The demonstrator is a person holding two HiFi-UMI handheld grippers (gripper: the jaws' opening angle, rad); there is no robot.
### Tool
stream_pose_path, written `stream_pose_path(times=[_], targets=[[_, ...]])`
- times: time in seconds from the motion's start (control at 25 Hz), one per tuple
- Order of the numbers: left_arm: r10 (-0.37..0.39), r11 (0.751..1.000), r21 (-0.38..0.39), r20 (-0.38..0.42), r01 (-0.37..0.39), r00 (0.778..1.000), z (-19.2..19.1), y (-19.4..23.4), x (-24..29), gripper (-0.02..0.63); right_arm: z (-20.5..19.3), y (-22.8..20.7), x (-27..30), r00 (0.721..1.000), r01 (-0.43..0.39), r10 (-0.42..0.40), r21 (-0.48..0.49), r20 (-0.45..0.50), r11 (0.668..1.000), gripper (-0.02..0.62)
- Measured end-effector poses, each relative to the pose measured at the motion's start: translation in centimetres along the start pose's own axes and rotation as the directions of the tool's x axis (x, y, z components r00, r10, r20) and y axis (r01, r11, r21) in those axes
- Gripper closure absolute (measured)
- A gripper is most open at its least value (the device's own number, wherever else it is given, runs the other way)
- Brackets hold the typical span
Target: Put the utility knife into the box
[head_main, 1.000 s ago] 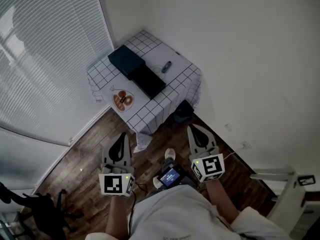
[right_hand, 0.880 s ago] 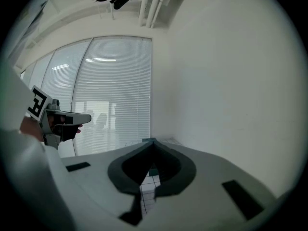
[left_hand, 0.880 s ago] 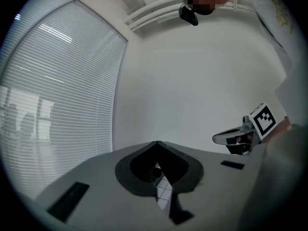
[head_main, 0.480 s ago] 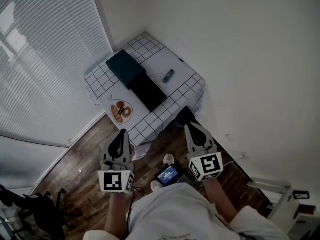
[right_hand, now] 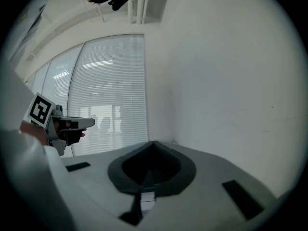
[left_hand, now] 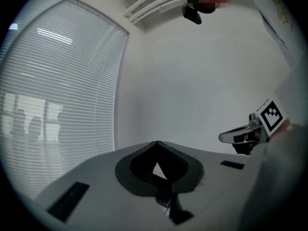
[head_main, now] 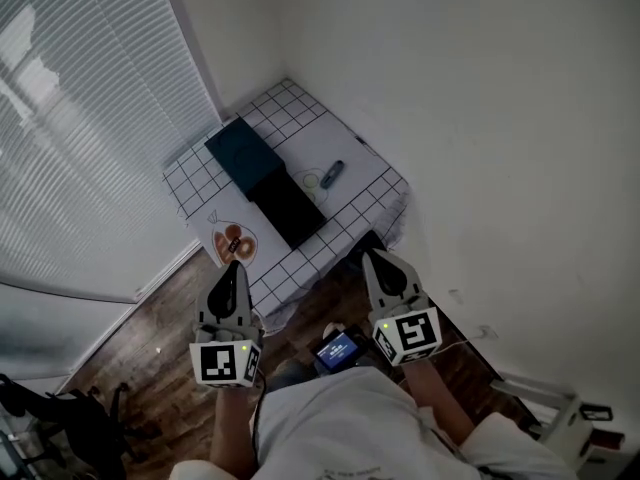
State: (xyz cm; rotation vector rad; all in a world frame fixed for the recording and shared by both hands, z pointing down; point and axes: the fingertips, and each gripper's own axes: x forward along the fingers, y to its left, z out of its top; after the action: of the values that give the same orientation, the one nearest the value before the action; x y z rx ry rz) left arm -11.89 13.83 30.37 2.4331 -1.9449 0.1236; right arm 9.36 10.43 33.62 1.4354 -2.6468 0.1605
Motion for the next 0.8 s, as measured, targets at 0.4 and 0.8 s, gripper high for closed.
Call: stream_pose_path(times=[0.4, 0.8], targets=[[-0.021, 1.000, 0.004, -0.004, 0.021, 1.000, 0.0, 1.3, 4.0, 0.598, -0.1, -0.7, 3.6, 1.000, -0.009, 0.009, 0.013, -0.015, 1.000, 0.589], [-0.095, 0.995, -0.017, 0.013, 0.095, 0.995, 0.2, 5.2, 10.8, 0.598, 0.3, -1.2, 9.6, 0.998, 0.026, -0.025, 0.027, -0.051, 0.999, 0.589]])
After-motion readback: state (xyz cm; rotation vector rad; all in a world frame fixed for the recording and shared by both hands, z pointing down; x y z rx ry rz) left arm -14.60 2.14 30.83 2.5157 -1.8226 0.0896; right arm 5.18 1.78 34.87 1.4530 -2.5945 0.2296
